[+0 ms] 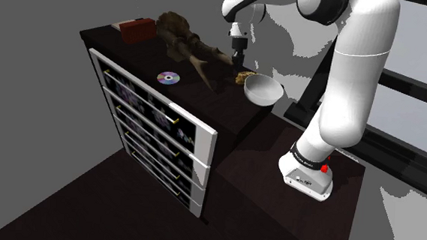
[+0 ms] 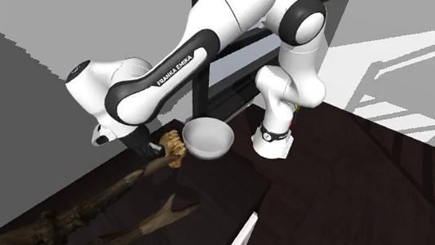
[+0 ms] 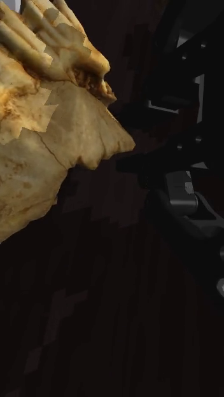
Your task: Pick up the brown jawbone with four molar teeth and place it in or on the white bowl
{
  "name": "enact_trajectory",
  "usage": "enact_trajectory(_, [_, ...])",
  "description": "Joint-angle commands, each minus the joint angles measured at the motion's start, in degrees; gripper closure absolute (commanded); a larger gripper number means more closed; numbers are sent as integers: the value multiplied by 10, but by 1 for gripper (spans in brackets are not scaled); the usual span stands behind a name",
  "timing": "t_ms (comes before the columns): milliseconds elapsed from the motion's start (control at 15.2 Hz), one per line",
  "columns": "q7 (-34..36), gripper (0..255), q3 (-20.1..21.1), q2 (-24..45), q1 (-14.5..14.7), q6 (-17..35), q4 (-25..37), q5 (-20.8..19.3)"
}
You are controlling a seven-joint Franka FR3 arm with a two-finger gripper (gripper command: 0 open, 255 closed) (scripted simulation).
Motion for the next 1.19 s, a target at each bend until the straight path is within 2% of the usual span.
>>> enact_trajectory(0, [4, 255, -2, -8, 1, -12, 4, -5])
enact_trajectory(858, [30, 255, -11, -53, 7, -96, 54, -33])
enact_trajectory(924, [28, 255, -11, -51, 7, -86, 48, -31])
enact_trajectory(990, [28, 0, -11, -51, 7, -86, 48, -31])
enact_trajectory(1056, [103, 0, -22, -138, 51, 2, -42, -103])
enact_trajectory(1122, [197, 0, -24, -223, 85, 78, -126, -192])
